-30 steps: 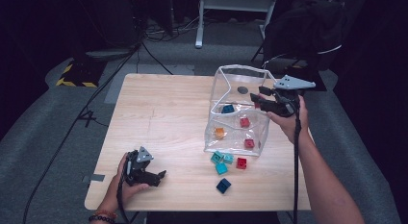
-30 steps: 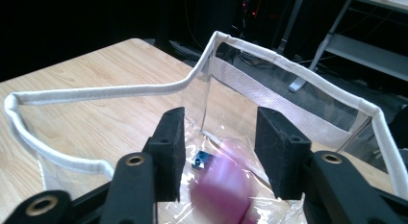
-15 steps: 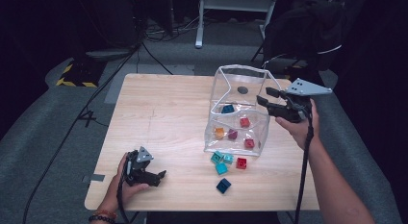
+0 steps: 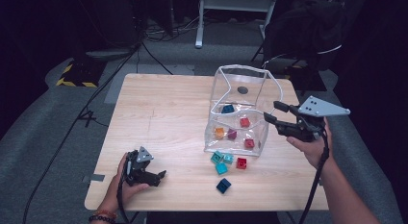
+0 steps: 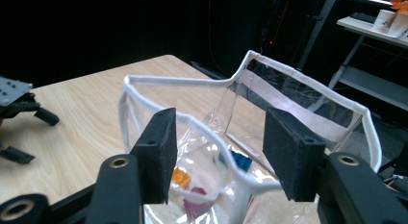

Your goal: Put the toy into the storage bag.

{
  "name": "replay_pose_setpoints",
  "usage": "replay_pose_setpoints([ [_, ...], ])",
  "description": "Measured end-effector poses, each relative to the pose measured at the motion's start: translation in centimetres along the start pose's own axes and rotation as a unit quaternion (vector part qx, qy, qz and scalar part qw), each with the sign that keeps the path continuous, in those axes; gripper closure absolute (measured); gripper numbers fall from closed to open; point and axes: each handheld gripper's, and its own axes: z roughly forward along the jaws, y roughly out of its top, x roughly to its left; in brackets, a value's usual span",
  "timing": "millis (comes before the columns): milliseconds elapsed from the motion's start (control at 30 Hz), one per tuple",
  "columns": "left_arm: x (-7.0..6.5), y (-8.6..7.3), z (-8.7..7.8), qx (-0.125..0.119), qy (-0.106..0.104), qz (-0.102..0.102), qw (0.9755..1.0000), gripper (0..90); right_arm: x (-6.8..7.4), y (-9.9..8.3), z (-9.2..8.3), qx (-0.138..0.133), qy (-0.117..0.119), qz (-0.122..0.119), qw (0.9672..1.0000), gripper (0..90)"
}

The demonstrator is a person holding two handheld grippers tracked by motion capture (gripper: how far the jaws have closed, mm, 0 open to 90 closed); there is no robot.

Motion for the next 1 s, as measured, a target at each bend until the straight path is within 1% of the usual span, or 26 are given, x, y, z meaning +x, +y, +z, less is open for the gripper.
replay_pose_setpoints([
  [67, 0.0, 0.0, 0.0, 0.0, 0.0, 0.0, 1.0, 0.5, 0.4, -0.5, -0.4, 0.001, 0.0, -0.007, 1.0, 45.9],
  [233, 0.0, 0.0, 0.0, 0.0, 0.0, 0.0, 1.0, 0.5, 1.6, -2.1, -1.0, 0.009, 0.01, -0.02, 0.9997, 44.7],
  [300, 0.0, 0.0, 0.0, 0.0, 0.0, 0.0, 1.0, 0.5, 2.1, -2.9, -1.0, 0.012, 0.015, -0.023, 0.9996, 44.4],
  [433, 0.0, 0.0, 0.0, 0.0, 0.0, 0.001, 1.0, 0.5, 2.9, -4.7, -0.8, 0.025, 0.023, -0.021, 0.9992, 43.8],
  [500, 0.0, 0.0, 0.0, 0.0, 0.0, 0.0, 1.0, 0.5, 3.3, -5.9, -0.4, 0.033, 0.033, -0.016, 0.9988, 43.8],
  [533, 0.0, 0.0, 0.0, 0.0, 0.0, 0.0, 1.0, 0.5, 3.5, -6.5, -0.2, 0.041, 0.033, -0.015, 0.9985, 43.8],
  [567, 0.0, 0.0, 0.0, 0.0, 0.0, 0.001, 1.0, 0.5, 3.6, -7.1, 0.0, 0.045, 0.034, -0.017, 0.9982, 43.8],
  [667, 0.0, 0.0, 0.0, 0.0, 0.0, 0.0, 1.0, 0.5, 4.1, -8.6, 0.6, 0.064, 0.048, -0.016, 0.9967, 44.3],
  [733, 0.0, 0.0, 0.0, 0.0, 0.0, 0.0, 1.0, 0.5, 4.5, -9.5, 1.1, 0.07, 0.061, -0.02, 0.9954, 44.4],
  [800, 0.0, 0.0, 0.0, 0.0, 0.0, 0.0, 1.0, 0.5, 5.0, -10.4, 1.6, 0.082, 0.069, -0.019, 0.9941, 44.3],
  [867, 0.0, 0.0, 0.0, 0.0, 0.0, 0.0, 1.0, 0.5, 5.4, -11.5, 2.3, 0.09, 0.083, -0.017, 0.9923, 44.2],
  [933, 0.0, 0.0, 0.0, 0.0, 0.0, 0.0, 1.0, 0.5, 5.7, -12.5, 3.0, 0.104, 0.086, -0.022, 0.9906, 43.7],
  [967, 0.0, 0.0, 0.0, 0.0, 0.0, 0.0, 1.0, 0.5, 5.8, -13.0, 3.4, 0.109, 0.09, -0.021, 0.9897, 43.5],
  [1000, 0.0, 0.0, 0.0, 0.0, 0.0, 0.0, 1.0, 0.5, 5.9, -13.6, 3.7, 0.115, 0.088, -0.018, 0.9893, 43.1],
])
